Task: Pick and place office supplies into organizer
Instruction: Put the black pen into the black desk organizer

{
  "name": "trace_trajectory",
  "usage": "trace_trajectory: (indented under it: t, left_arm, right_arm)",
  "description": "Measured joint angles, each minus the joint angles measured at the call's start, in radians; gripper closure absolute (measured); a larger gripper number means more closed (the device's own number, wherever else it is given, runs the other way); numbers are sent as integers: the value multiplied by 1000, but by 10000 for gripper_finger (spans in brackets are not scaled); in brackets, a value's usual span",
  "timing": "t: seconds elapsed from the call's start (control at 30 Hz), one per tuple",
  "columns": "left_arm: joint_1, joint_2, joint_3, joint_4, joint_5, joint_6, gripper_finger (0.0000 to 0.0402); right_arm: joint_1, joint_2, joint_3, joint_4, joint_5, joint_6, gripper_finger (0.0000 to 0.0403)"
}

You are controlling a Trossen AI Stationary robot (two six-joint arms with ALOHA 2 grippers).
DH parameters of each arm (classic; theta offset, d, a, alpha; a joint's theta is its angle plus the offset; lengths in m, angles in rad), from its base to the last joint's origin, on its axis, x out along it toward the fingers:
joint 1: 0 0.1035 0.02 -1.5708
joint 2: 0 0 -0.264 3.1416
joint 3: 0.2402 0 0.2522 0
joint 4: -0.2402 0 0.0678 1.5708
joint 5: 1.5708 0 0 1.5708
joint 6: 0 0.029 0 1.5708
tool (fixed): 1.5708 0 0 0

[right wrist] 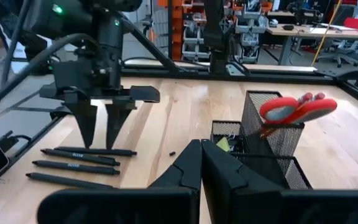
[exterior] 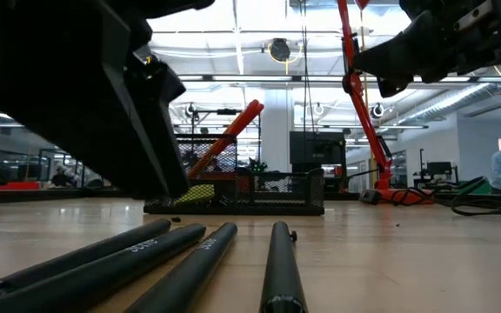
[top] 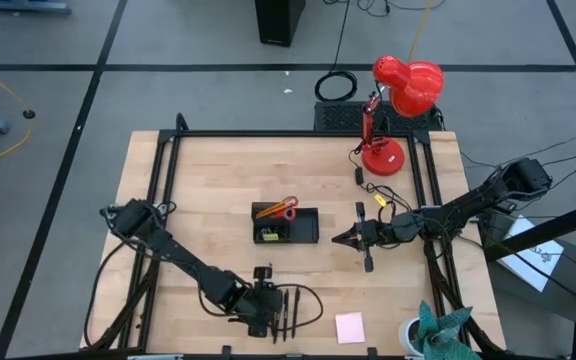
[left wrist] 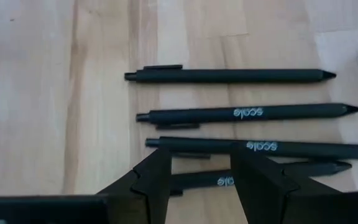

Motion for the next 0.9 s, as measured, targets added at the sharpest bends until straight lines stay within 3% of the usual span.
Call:
trace_trajectory:
  t: [0.7, 0.9]
  left_arm:
    - [0, -1, -50, -33, 67, -62, 234]
    - [-18, -4, -49, -147, 63, -120, 234]
  right_arm:
    - [0, 0, 0, -5, 0, -1, 399]
    - [0, 0, 0, -5, 0, -1, 399]
